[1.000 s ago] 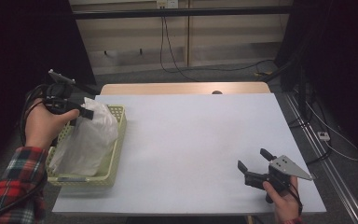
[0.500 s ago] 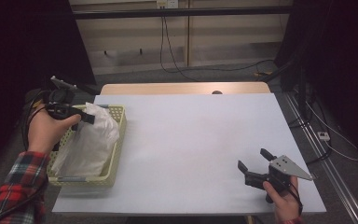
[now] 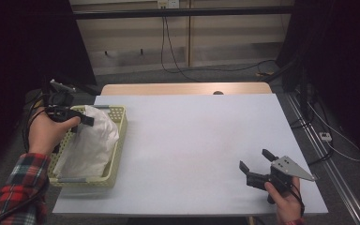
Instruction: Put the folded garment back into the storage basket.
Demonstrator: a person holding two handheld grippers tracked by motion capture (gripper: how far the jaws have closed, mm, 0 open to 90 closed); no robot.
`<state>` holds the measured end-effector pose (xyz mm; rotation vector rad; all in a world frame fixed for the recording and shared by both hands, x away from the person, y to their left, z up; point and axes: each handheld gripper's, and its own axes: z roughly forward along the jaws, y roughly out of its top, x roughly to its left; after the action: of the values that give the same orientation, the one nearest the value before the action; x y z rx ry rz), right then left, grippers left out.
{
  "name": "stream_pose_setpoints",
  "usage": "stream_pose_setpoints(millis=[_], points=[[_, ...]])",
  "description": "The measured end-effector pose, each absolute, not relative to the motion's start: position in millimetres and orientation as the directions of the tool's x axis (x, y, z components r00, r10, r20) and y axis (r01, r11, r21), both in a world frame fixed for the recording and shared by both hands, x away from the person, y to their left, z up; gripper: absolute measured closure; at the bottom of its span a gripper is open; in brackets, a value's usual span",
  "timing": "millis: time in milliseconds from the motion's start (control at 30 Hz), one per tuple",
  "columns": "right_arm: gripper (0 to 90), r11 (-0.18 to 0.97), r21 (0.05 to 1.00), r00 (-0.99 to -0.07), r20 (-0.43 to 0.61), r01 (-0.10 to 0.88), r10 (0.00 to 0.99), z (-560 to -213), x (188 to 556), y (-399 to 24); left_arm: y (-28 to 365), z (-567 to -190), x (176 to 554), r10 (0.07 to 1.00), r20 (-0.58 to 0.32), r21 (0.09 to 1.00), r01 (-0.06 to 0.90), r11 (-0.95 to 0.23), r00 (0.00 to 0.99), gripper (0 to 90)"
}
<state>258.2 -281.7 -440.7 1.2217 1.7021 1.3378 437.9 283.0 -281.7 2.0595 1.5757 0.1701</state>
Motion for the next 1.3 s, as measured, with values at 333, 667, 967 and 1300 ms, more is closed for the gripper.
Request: stream_pose_setpoints(millis=[333, 667, 967, 1300], points=[[5.4, 0.047, 0.960, -0.360, 0.059, 0.277, 0.931, -441.2, 258.4, -280.7, 290.8, -294.3, 442.2, 0.930, -0.223, 0.481, 0.863, -0.157, 0.294, 80.7], [5.4, 0.047, 0.959, -0.361, 0.060, 0.280, 0.931, -441.4, 258.5, -281.1, 293.3, -303.7, 447.1, 0.928, -0.228, 0.479, 0.864, -0.157, 0.295, 80.6], [5.5, 0.049, 0.959, -0.363, 0.058, 0.280, 0.930, -441.6, 258.7, -280.4, 298.7, -309.3, 449.4, 0.920, -0.237, 0.482, 0.860, -0.166, 0.311, 80.5], [5.5, 0.051, 0.959, -0.364, 0.057, 0.280, 0.930, -442.2, 258.9, -280.5, 305.6, -315.8, 450.6, 0.924, -0.233, 0.484, 0.860, -0.162, 0.305, 80.5]])
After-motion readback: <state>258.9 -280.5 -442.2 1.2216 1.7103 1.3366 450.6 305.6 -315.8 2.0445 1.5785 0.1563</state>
